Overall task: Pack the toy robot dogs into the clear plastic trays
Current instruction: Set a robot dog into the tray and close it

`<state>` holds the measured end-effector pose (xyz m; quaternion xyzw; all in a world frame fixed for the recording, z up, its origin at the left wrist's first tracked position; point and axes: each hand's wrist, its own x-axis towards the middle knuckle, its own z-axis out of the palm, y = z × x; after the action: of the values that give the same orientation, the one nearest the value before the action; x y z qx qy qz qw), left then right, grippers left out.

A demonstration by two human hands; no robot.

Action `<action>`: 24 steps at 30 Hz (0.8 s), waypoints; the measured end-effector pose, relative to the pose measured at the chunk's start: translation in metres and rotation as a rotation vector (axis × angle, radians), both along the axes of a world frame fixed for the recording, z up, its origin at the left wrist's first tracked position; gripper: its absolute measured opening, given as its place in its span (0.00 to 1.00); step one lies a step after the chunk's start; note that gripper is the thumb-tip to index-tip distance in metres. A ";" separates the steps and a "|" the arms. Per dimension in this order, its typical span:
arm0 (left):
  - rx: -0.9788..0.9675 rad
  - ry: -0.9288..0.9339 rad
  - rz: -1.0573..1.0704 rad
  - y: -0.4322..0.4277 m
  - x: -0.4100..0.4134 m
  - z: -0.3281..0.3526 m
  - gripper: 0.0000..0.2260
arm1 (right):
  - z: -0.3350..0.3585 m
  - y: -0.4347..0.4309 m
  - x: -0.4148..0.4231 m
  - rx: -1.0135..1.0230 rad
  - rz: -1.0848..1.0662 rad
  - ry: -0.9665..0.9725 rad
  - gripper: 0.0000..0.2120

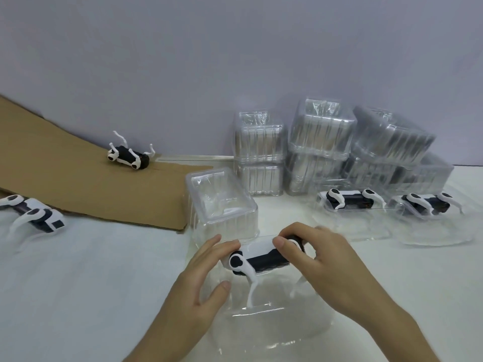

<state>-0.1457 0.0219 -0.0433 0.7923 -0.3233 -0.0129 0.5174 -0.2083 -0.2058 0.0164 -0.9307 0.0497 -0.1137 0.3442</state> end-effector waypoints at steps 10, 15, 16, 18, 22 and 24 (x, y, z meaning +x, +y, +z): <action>0.007 0.022 -0.068 0.001 0.005 -0.004 0.26 | -0.006 -0.017 0.013 0.020 0.157 -0.005 0.16; -0.005 0.005 -0.061 0.001 0.006 -0.011 0.30 | -0.008 -0.020 0.012 0.070 0.139 -0.020 0.14; -0.016 0.004 -0.061 0.001 0.006 -0.012 0.30 | -0.008 -0.019 0.012 0.078 0.135 -0.028 0.14; -0.036 -0.007 -0.058 0.002 0.006 -0.013 0.27 | -0.008 -0.017 0.011 0.093 0.133 -0.037 0.13; -0.057 -0.040 -0.028 0.003 0.005 -0.017 0.25 | -0.008 -0.014 0.008 0.170 0.128 -0.083 0.06; -0.064 -0.078 -0.008 0.003 0.004 -0.019 0.23 | -0.007 -0.017 0.003 0.277 0.171 -0.074 0.06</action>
<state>-0.1413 0.0246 -0.0625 0.7740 -0.3466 0.0262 0.5293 -0.2057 -0.2225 0.0099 -0.8703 -0.0273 -0.1100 0.4792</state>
